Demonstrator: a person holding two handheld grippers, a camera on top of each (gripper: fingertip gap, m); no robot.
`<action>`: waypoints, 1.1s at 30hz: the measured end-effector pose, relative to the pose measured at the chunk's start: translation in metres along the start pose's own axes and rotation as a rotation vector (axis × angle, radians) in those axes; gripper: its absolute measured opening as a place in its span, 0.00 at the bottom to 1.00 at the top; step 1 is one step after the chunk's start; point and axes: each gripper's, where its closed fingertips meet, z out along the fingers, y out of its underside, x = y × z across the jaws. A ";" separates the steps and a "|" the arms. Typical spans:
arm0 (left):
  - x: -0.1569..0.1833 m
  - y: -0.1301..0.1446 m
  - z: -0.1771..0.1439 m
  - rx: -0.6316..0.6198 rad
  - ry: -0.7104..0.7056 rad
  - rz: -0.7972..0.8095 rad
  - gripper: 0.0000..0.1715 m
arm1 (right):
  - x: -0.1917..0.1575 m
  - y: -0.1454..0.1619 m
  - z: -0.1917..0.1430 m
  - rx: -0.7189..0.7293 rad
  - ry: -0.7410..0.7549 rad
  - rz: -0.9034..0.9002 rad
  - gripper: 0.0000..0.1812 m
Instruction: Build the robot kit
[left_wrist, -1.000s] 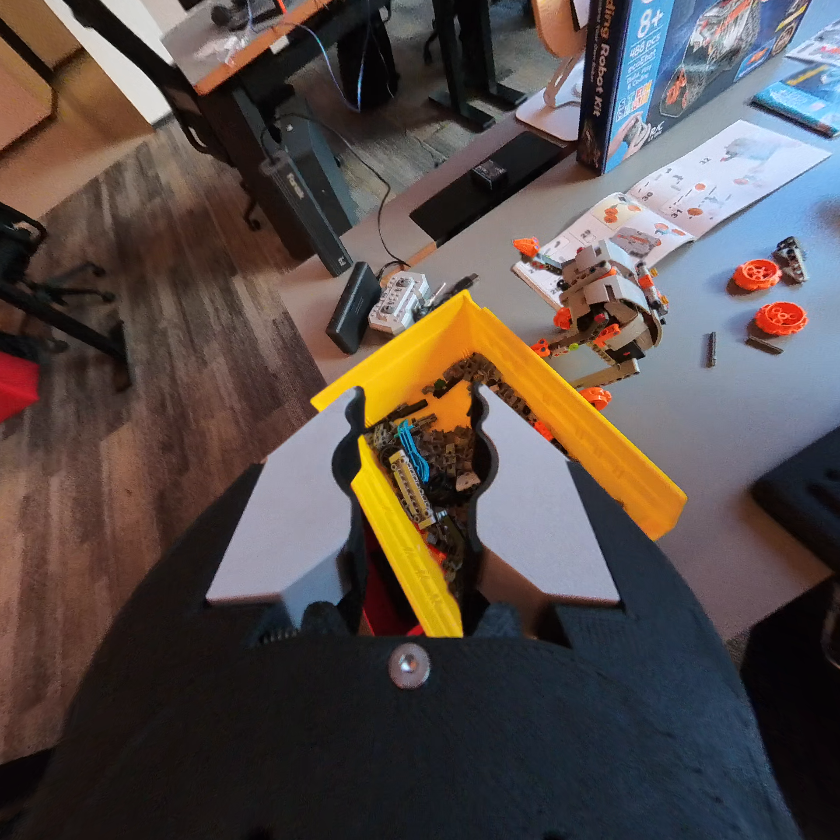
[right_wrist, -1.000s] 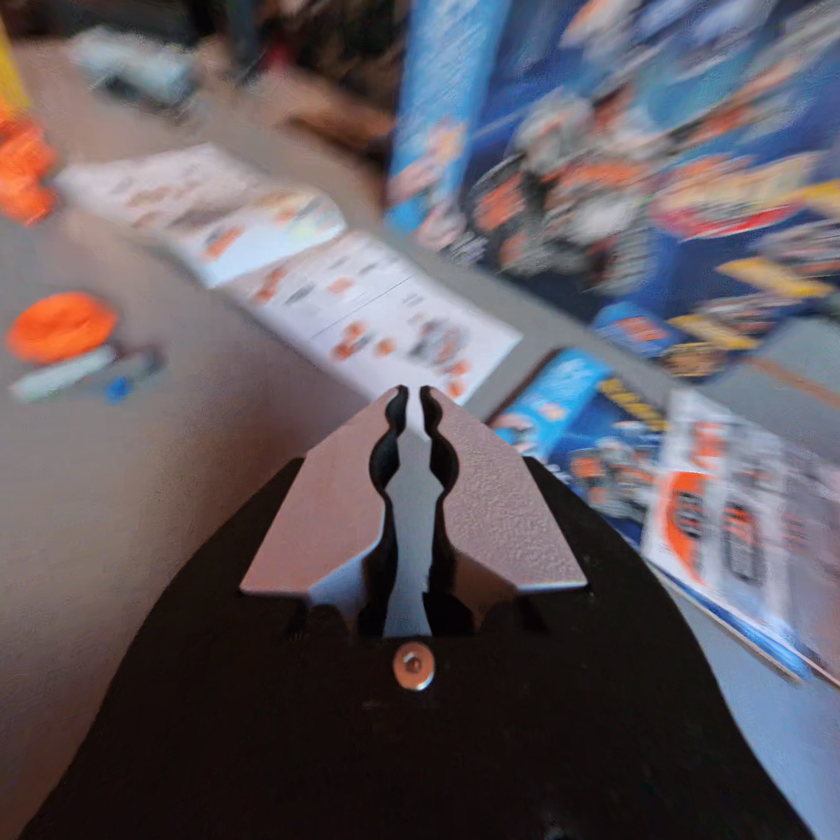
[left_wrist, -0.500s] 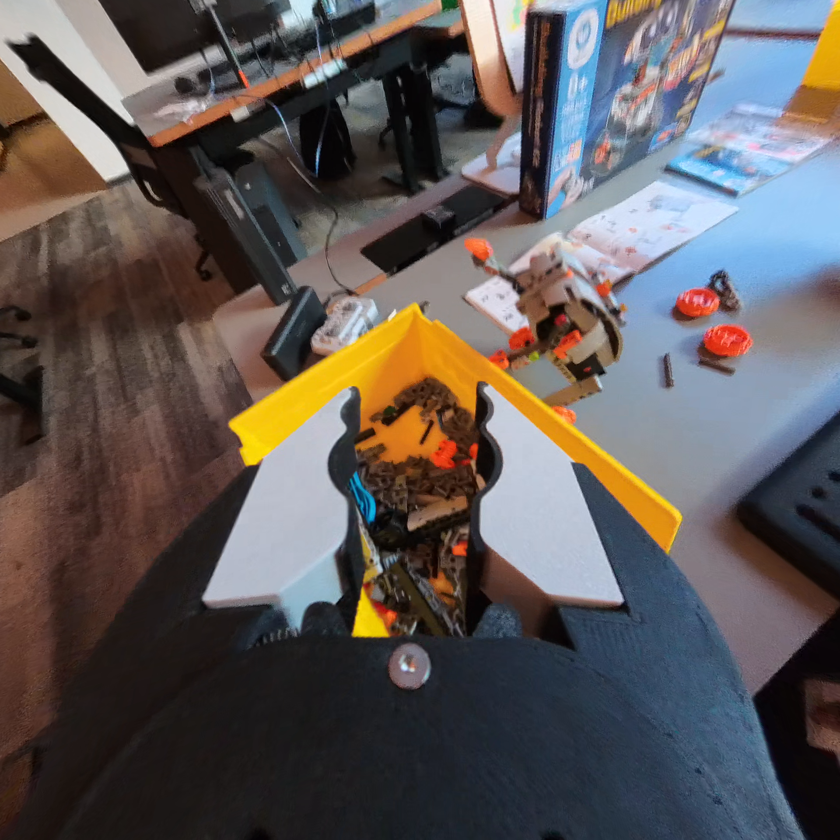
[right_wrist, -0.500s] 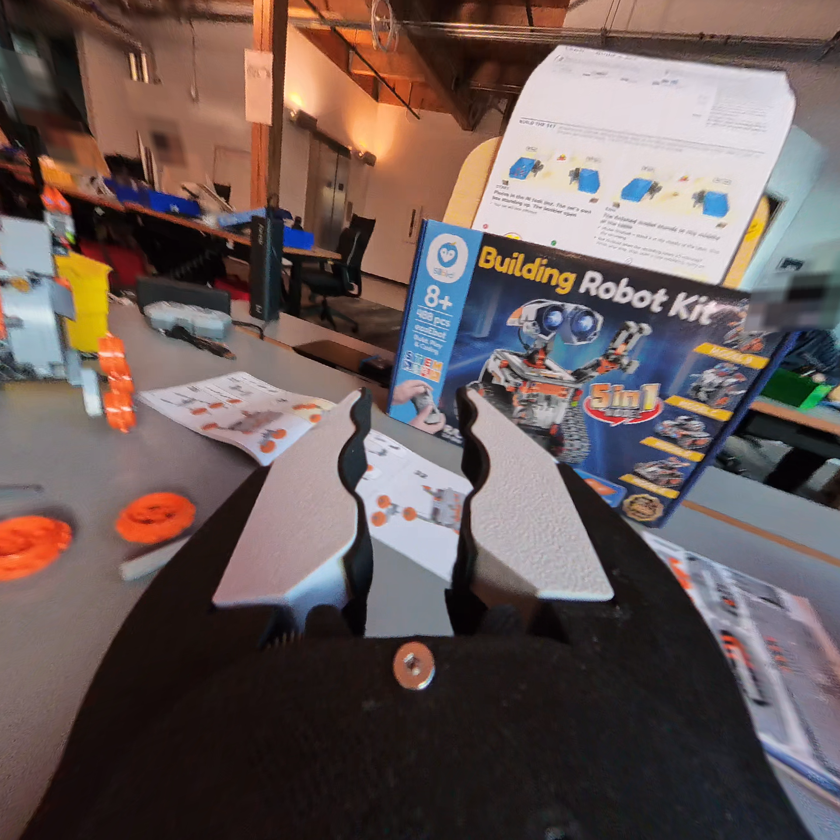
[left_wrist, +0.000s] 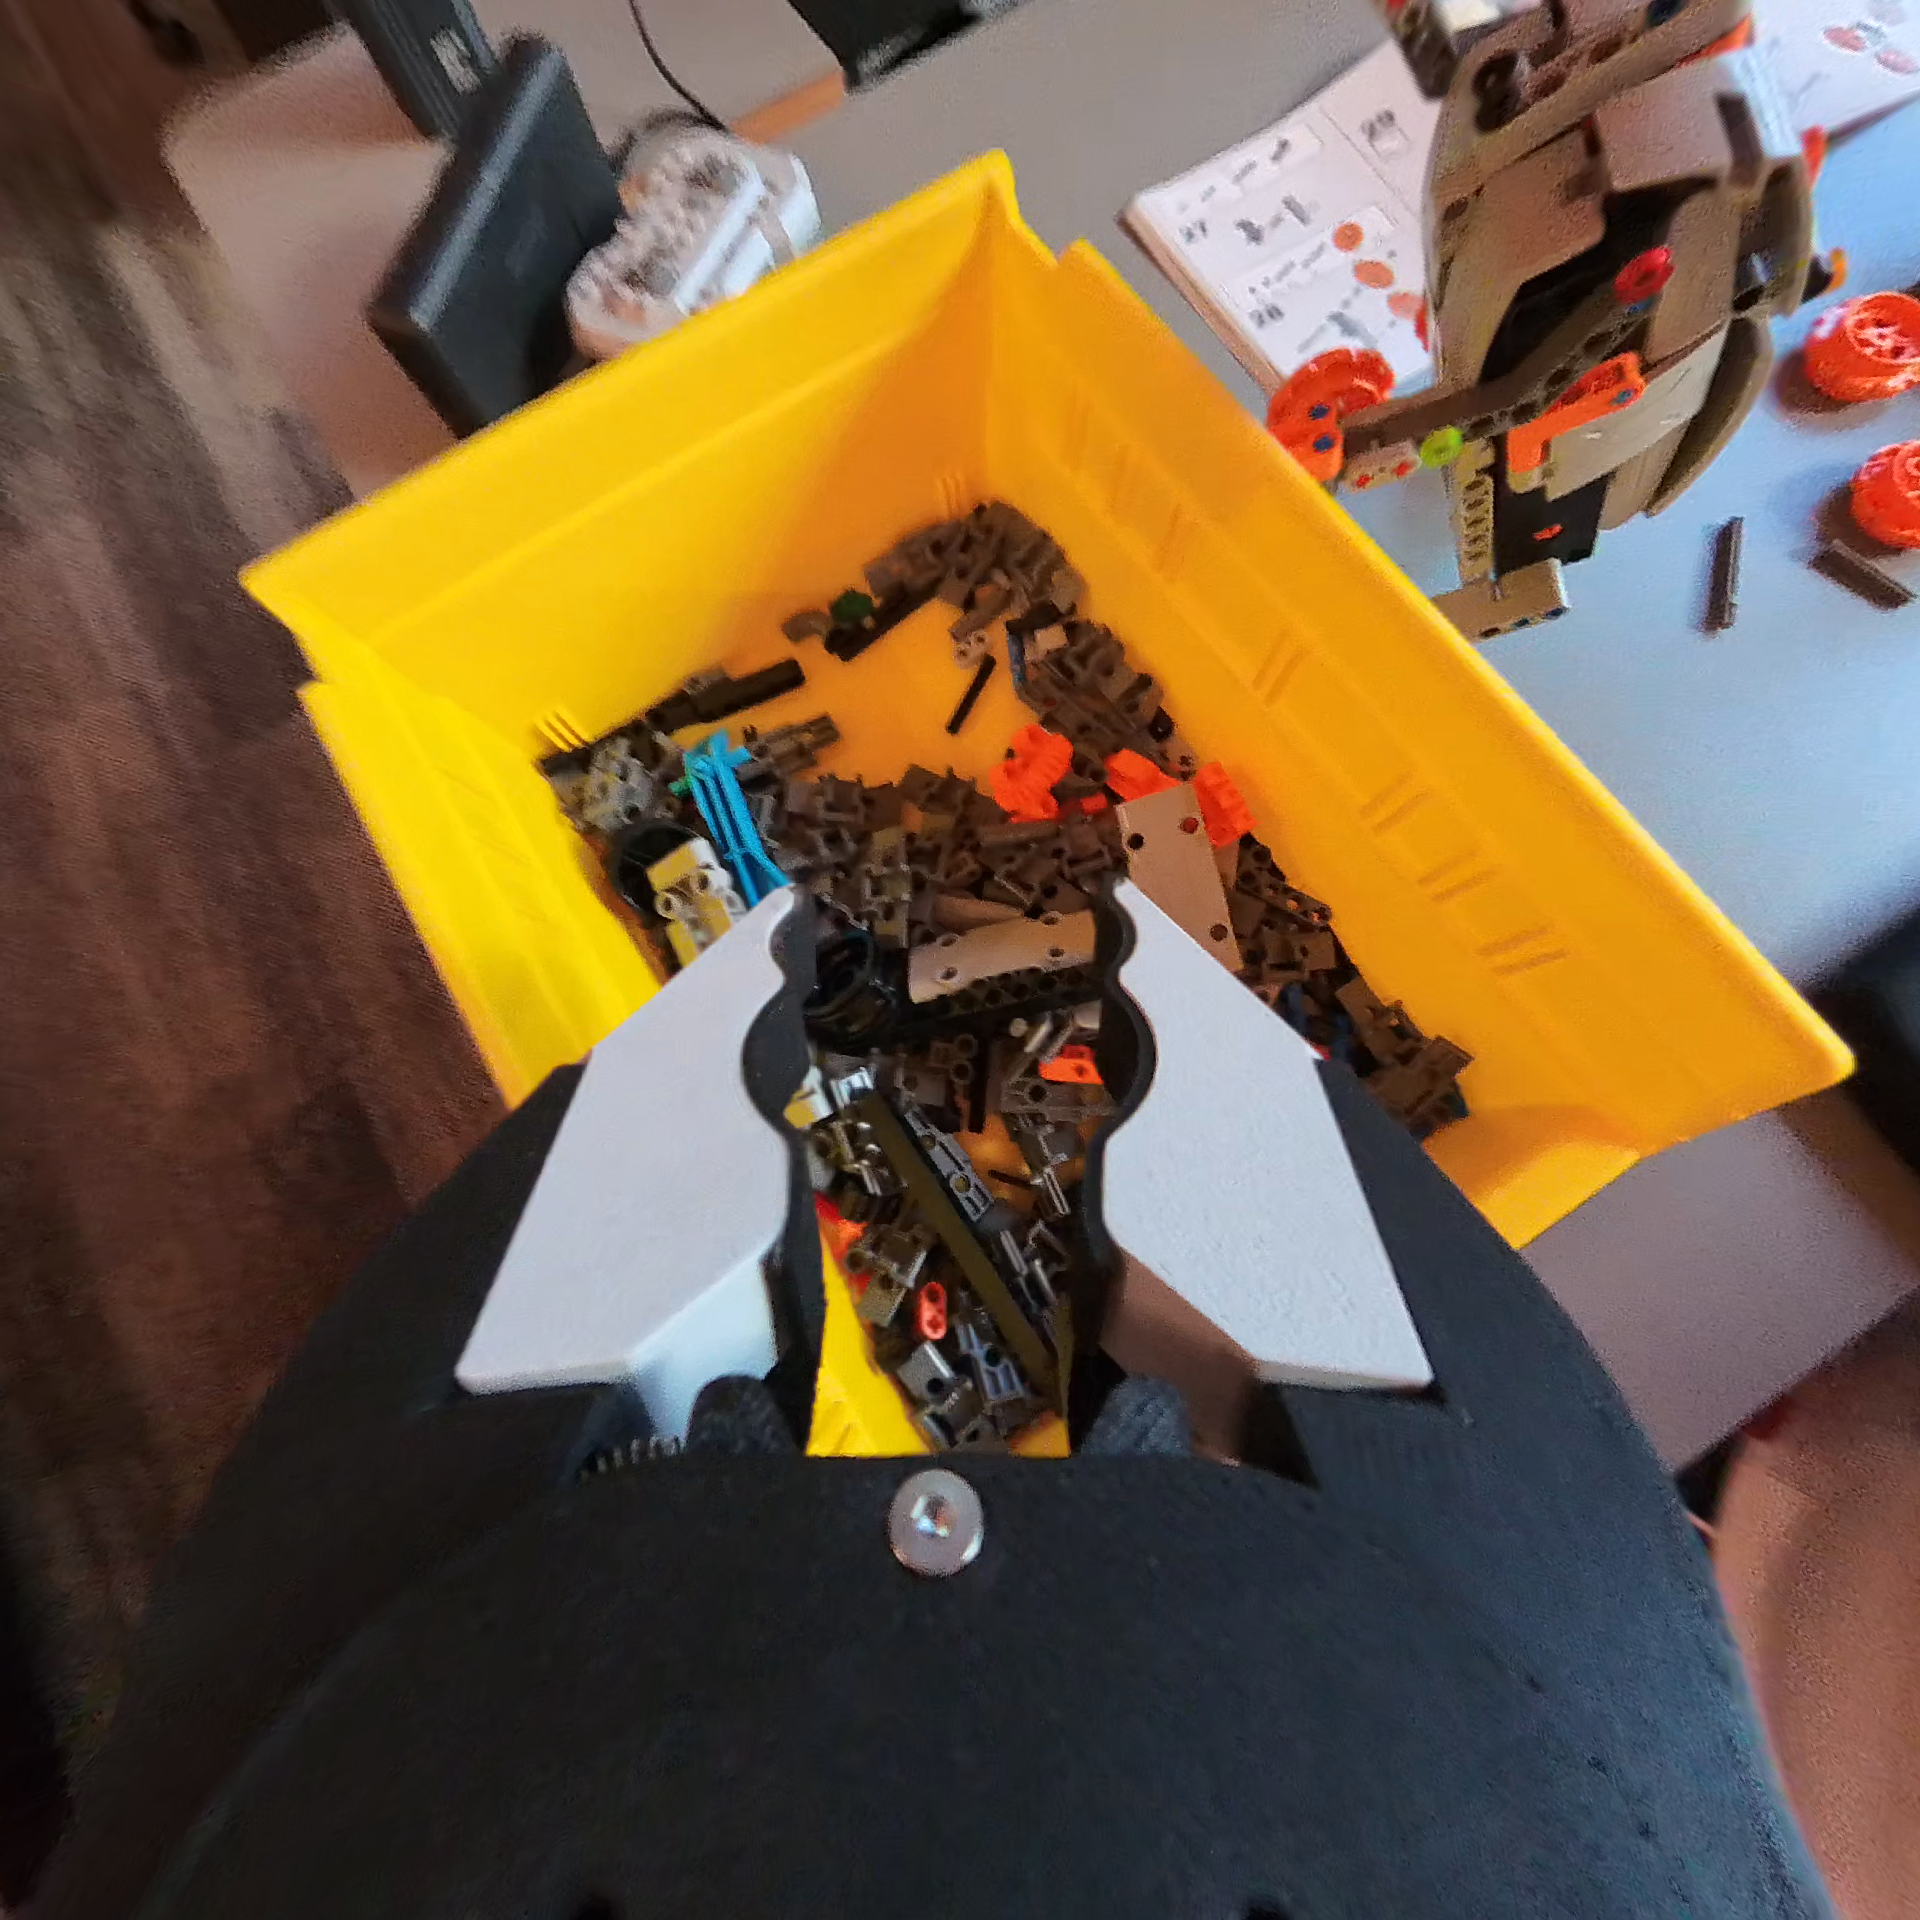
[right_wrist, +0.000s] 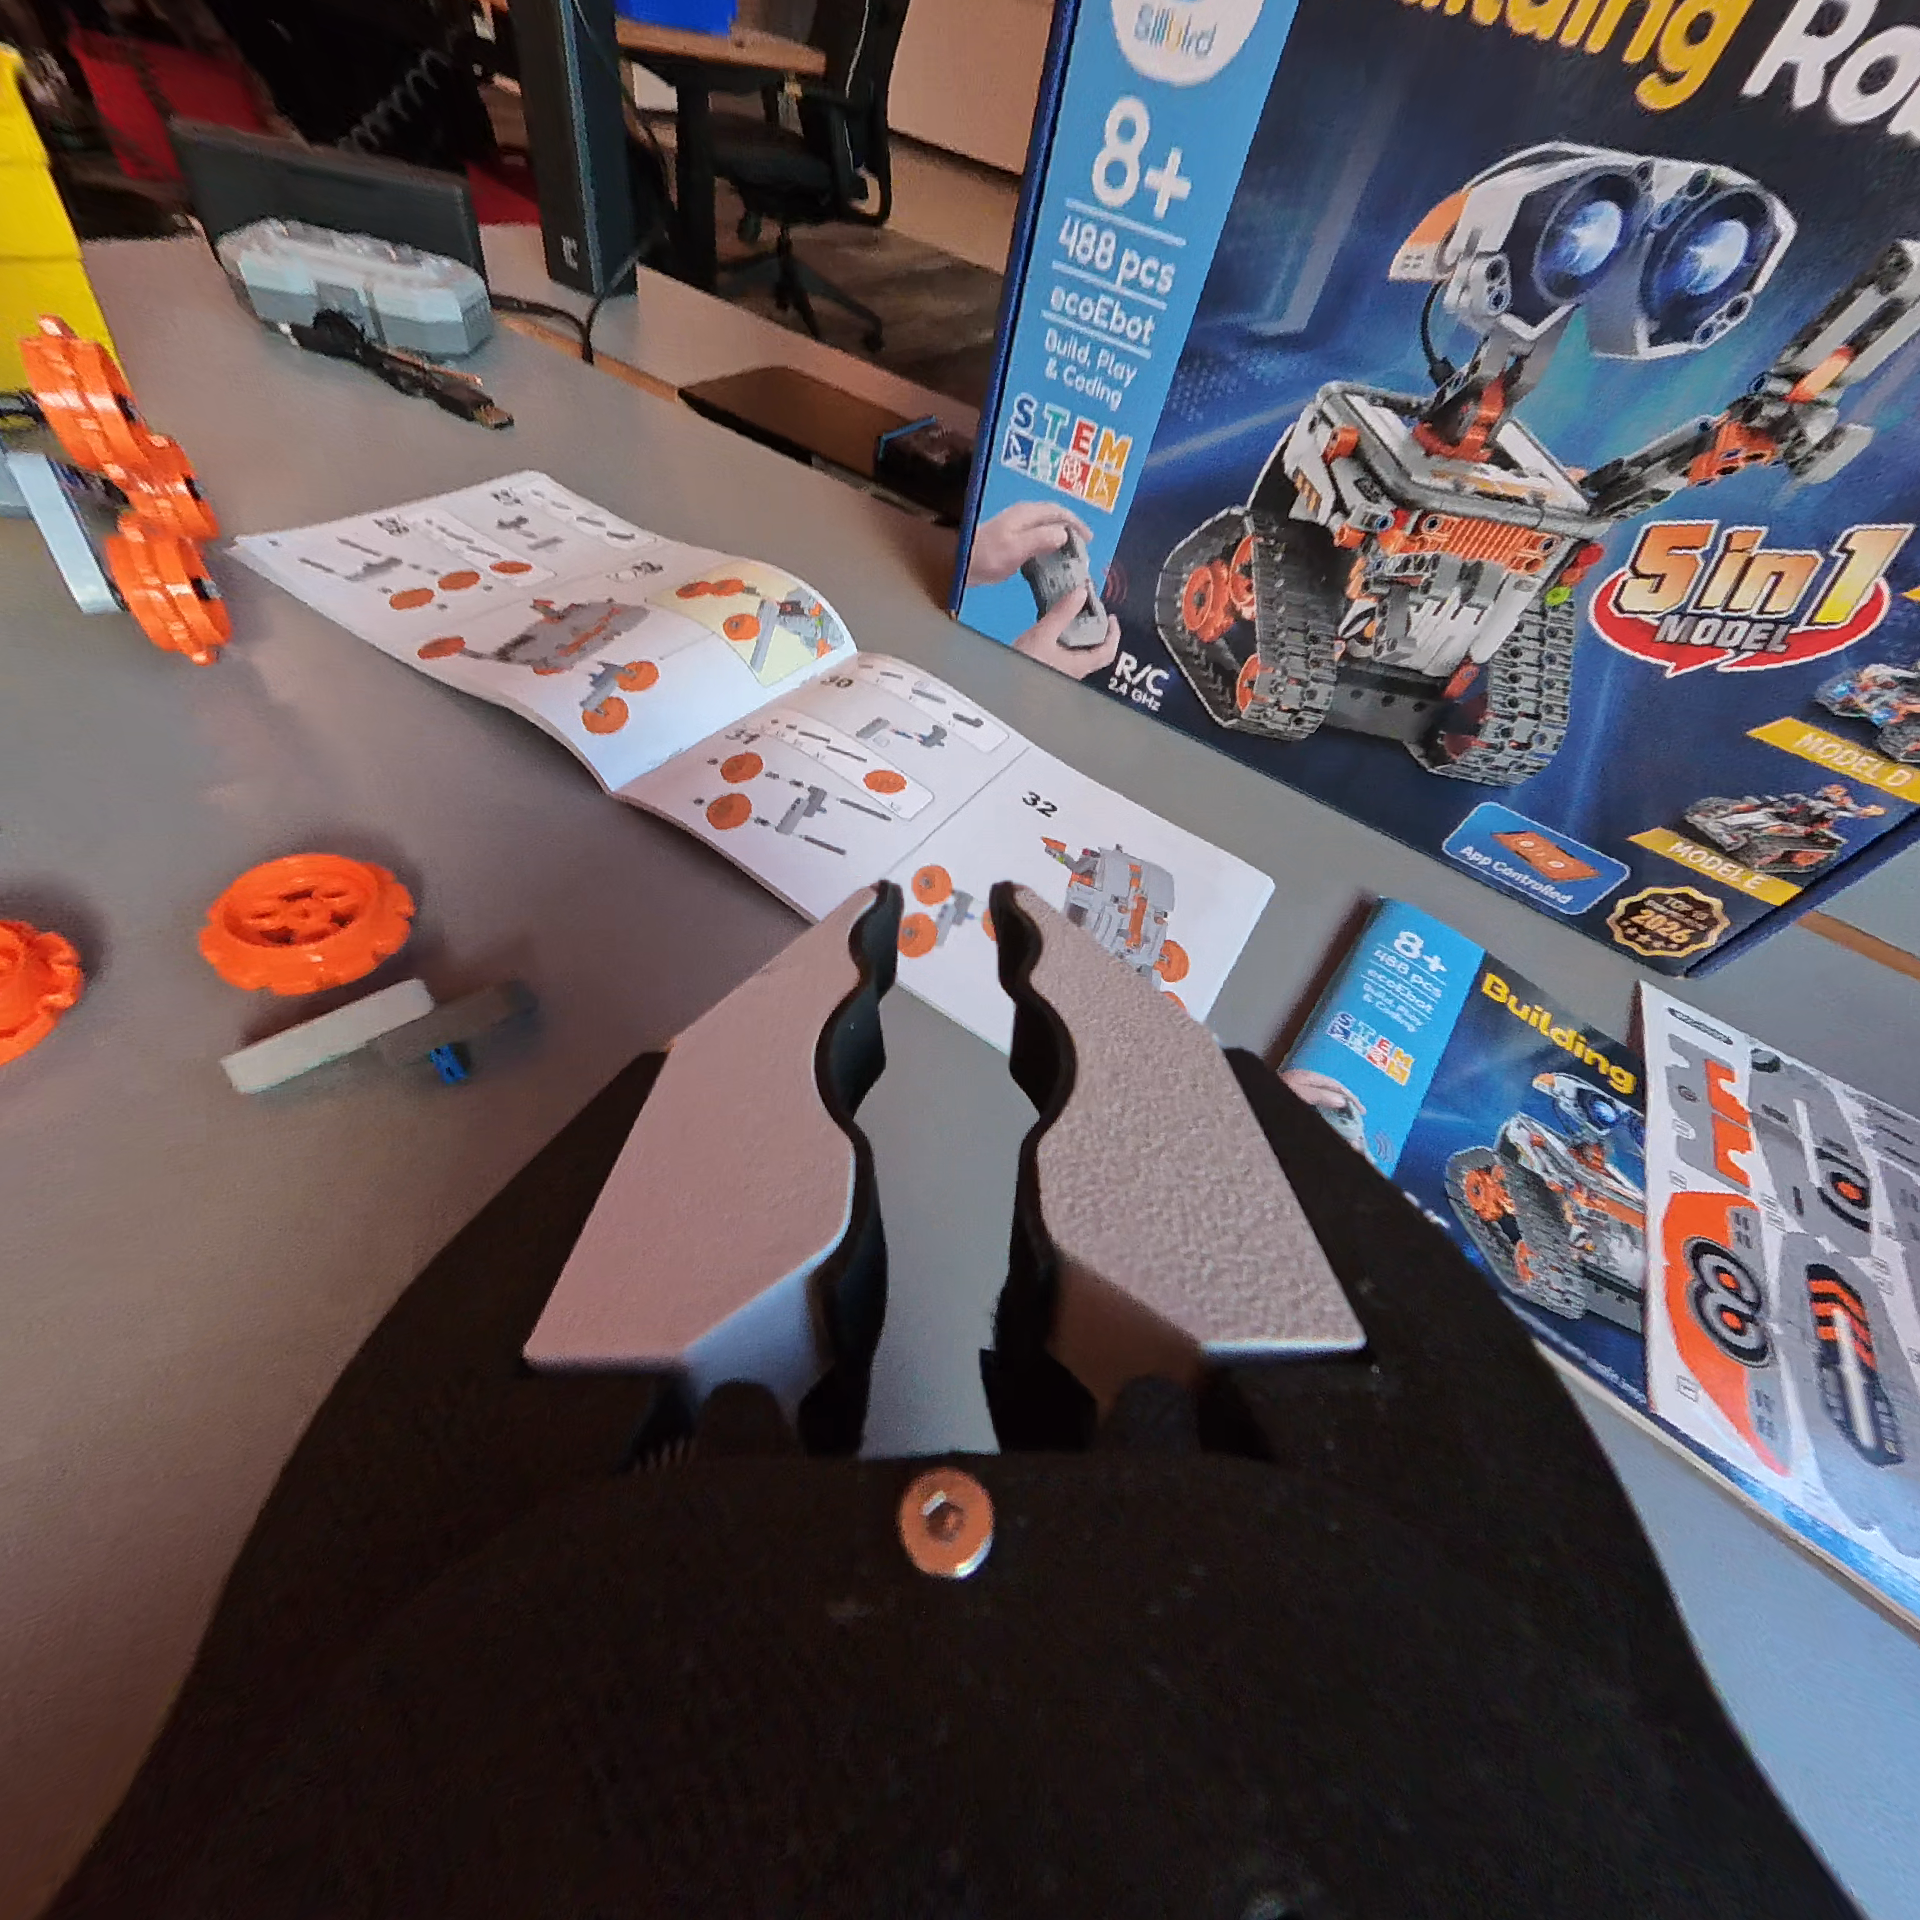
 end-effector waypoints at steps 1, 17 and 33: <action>0.001 0.004 0.004 -0.026 0.028 -0.008 0.31 | 0.001 0.002 0.001 -0.014 0.007 -0.022 0.10; 0.059 0.011 0.060 -0.180 0.216 0.244 0.36 | -0.001 0.038 0.017 -0.205 -0.005 -0.136 0.11; -0.009 0.025 0.102 -0.307 -0.078 0.170 0.05 | 0.001 0.041 0.017 -0.220 -0.002 -0.163 0.10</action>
